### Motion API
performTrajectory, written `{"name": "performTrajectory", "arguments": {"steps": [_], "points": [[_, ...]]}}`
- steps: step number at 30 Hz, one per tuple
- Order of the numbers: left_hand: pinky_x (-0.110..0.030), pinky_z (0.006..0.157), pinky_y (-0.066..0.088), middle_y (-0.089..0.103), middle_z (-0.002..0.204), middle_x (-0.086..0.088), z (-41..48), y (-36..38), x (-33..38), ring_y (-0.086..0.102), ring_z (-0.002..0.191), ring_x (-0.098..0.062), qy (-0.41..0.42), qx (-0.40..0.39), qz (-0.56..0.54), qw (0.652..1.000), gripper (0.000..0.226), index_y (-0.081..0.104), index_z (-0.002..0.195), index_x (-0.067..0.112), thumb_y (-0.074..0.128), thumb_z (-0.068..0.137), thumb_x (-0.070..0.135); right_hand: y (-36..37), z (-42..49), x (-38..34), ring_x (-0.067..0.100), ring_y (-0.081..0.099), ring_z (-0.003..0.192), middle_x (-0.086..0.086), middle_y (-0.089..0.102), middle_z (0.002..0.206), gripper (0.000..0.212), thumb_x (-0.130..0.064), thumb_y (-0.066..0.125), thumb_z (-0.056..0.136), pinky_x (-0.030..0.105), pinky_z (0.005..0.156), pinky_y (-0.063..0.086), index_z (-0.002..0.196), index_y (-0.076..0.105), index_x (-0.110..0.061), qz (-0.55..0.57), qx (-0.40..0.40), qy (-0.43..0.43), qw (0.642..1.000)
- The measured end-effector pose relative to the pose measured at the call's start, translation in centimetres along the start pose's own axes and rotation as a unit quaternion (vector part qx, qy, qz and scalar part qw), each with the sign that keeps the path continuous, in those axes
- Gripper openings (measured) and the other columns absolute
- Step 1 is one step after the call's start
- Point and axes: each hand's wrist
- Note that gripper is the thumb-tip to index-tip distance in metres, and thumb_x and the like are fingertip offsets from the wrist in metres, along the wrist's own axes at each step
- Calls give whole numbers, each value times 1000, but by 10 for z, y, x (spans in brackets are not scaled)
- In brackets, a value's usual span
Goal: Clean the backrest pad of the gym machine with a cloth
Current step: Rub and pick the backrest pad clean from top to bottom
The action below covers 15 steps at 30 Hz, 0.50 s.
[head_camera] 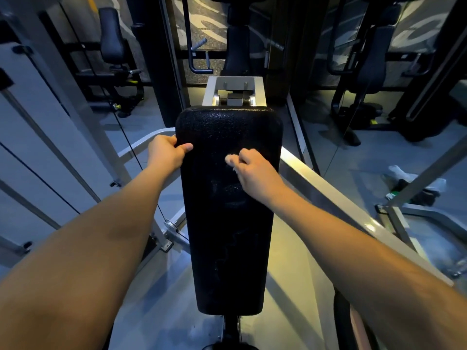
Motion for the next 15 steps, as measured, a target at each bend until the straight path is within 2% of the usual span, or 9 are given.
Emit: {"name": "performTrajectory", "arguments": {"steps": [1,3,5,6,8,10,13,15], "points": [[-18,60,39,66,80,7,0,0,1,62,76,-8,1,0,1,1000,27,74,114,9,70,94,28,-1,1,1,24,40,74,10,49,85,15,2,64,92,41,56,42,105,69,-1,2,-23,-17,1000],[-18,64,41,64,79,10,0,-1,0,59,73,-4,1,0,-2,1000,30,73,117,10,70,94,28,-16,20,9,24,47,77,9,54,86,17,-3,62,95,35,60,45,108,73,-3,5,-21,-32,999],[-24,72,45,68,84,7,0,-1,0,61,78,-8,3,-2,1,1000,32,72,119,9,70,94,29,-35,44,21,22,46,76,9,54,85,20,-4,59,96,28,64,39,110,74,-5,0,43,-18,999],[-25,75,45,71,90,3,1,-2,0,62,82,-10,2,-3,0,1000,33,72,120,9,70,94,29,-40,54,26,22,46,75,9,52,84,21,-4,57,97,28,64,37,110,73,-6,-5,84,5,996],[-26,76,46,72,100,-1,1,-1,0,63,82,-11,-1,-6,-6,1000,34,71,122,9,70,94,29,-37,58,25,22,43,75,10,49,83,23,-4,53,97,31,63,37,111,72,-6,-7,117,55,992],[-27,77,46,73,102,-2,2,0,-2,63,83,-11,-1,-7,-8,1000,34,71,122,9,70,94,28,-14,40,8,23,42,76,9,46,85,20,-3,52,97,35,62,39,110,67,-6,-1,78,44,996],[-24,76,46,73,109,-7,5,0,-3,65,93,-16,1,-4,-22,1000,34,71,122,6,71,94,25,9,13,-13,29,45,76,10,46,88,13,-2,57,95,42,57,42,105,66,-4,0,-36,-42,998],[-20,71,44,73,111,-7,6,0,-4,64,94,-15,2,-5,-29,1000,33,70,122,6,70,94,24,2,30,-8,28,48,79,10,49,89,14,-6,58,96,40,59,44,103,70,-5,9,-43,-54,998]]}}
Point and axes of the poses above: each hand's wrist, its own z-axis towards the middle knuckle, its own y-axis out of the palm, x = y × z
